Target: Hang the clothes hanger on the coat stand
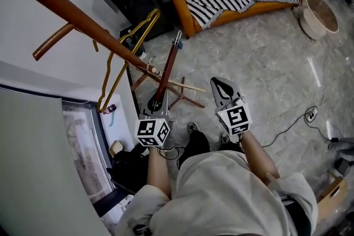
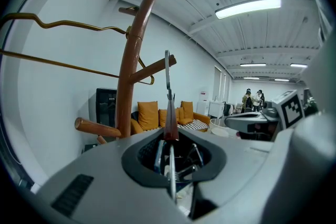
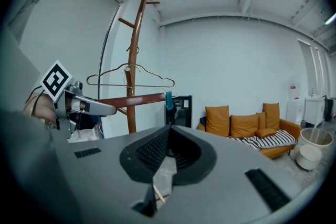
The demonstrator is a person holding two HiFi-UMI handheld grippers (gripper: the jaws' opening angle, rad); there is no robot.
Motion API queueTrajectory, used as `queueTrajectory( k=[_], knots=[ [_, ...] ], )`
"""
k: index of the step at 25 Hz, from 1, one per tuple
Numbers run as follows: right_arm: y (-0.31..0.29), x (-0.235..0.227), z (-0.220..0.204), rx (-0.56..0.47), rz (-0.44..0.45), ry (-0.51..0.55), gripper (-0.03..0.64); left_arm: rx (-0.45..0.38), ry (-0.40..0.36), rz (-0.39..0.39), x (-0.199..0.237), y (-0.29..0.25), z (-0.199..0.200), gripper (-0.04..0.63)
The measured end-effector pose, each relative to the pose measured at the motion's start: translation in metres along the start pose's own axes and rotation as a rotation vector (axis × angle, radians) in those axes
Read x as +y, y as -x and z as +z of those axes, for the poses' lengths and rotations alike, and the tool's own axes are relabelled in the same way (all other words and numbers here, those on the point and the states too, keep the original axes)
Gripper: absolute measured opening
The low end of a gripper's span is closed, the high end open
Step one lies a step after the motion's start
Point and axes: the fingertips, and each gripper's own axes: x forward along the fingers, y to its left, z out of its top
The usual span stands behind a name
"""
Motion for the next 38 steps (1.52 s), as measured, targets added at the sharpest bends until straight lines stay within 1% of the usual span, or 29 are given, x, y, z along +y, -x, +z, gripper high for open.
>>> queueTrajectory(
  k=[6, 15, 25, 38],
  knots=[
    [-0.008, 0.002, -0.004, 0.011, -0.001, -0.002, 0.005, -0.001, 0.002, -0.009, 0.006, -0.003, -0.001, 0.063],
    [-0.017, 0.008, -0.006, 0.016, 0.010, -0.007, 0.005, 0.001, -0.005, -0.001, 0.016, -0.001, -0.005, 0.063],
    [-0.036, 0.016, -0.008, 0.033, 0.025, -0.023, 0.005, 0.014, 0.014, 0.007, 0.037, -0.003, -0.013, 0.063],
    [-0.051, 0.023, -0.013, 0.052, 0.032, -0.020, 0.005, 0.039, 0.024, 0.006, 0.053, -0.007, -0.024, 0.063]
  ],
)
